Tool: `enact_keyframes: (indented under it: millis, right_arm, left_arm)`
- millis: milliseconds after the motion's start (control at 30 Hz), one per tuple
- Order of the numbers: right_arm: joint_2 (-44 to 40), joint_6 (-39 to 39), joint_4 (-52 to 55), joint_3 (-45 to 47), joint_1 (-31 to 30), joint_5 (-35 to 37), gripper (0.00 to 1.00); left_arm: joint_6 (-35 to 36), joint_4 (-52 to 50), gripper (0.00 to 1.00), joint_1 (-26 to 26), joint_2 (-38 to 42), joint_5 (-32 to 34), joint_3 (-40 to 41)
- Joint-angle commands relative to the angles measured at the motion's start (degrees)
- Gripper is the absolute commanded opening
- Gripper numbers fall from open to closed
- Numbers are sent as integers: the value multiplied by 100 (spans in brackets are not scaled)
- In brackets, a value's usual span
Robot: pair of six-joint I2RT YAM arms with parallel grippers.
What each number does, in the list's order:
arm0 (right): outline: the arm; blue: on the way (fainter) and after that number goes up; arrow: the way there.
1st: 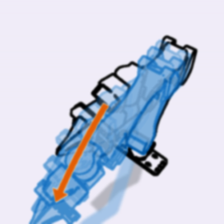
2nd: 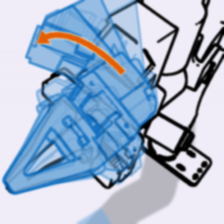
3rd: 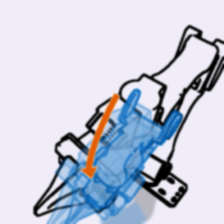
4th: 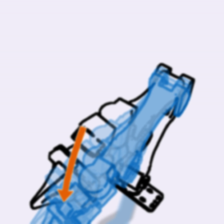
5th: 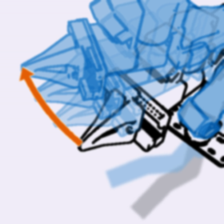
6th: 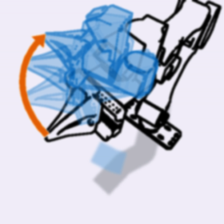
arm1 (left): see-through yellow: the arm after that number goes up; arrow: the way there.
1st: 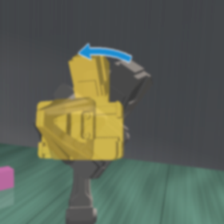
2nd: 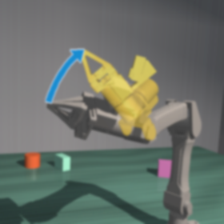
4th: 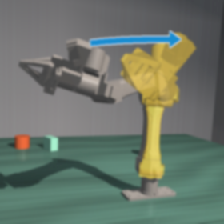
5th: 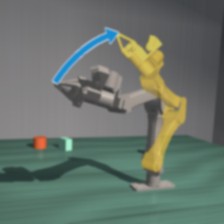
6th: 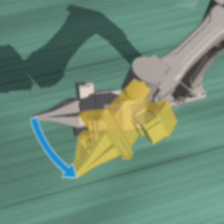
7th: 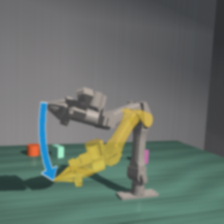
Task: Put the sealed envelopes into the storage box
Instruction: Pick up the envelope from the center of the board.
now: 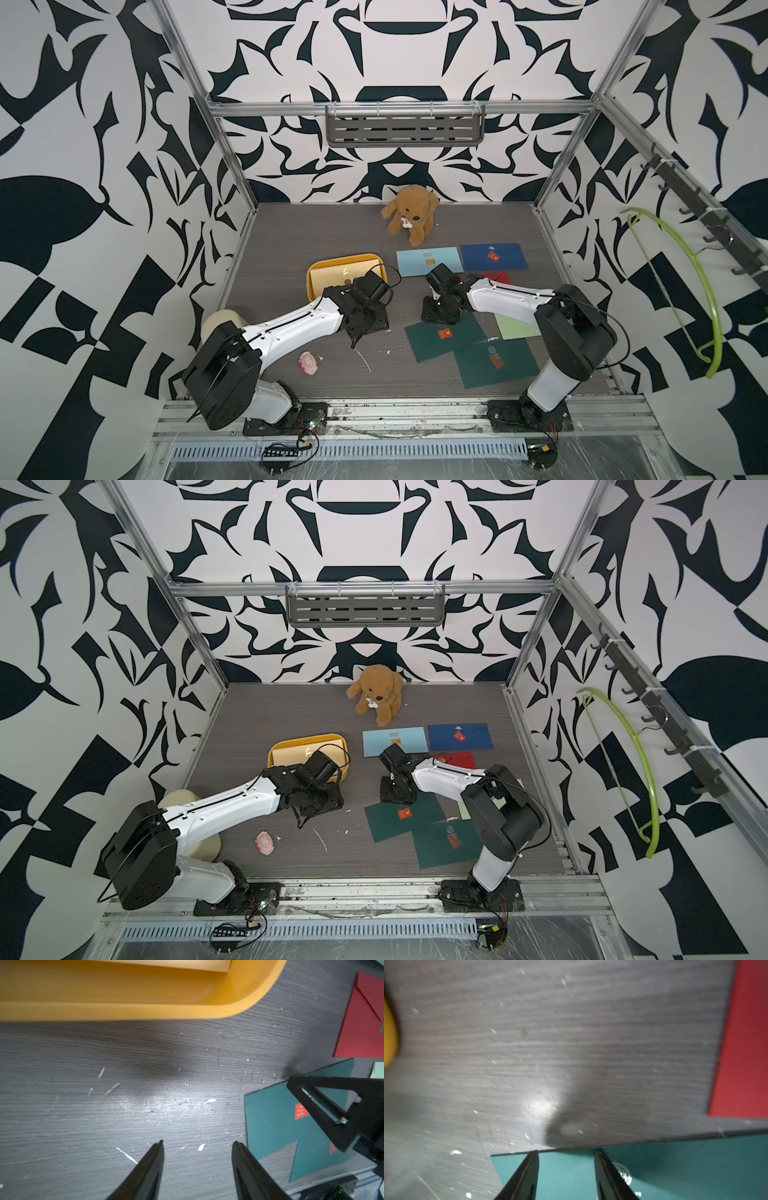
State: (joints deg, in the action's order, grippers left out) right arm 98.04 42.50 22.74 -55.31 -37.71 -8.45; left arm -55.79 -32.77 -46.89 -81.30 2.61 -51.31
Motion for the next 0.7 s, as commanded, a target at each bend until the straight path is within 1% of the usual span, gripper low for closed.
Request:
enact_keyframes:
  millis: [0, 167, 267, 433, 500, 667]
  right_arm:
    - [421, 567, -558, -109, -119, -127, 50]
    - [572, 871, -727, -559, -254, -164, 50]
    - [374, 803, -575, -756, -283, -162, 50]
    - [-304, 174, 131, -859, -256, 58, 51]
    - [-499, -111, 437, -814, -229, 146, 52]
    - [-974, -565, 883, -275, 14, 360, 52]
  left_arm:
    - [-174, 89, 59, -6, -25, 99, 102]
    - [-244, 278, 59, -11, -180, 65, 192]
    - [-235, 404, 60, -4, -351, -29, 196]
    - [-34, 549, 60, 13, -664, -77, 207]
    - [42, 689, 60, 66, -750, -219, 263]
    - [26, 1126, 59, 110, -912, -607, 426]
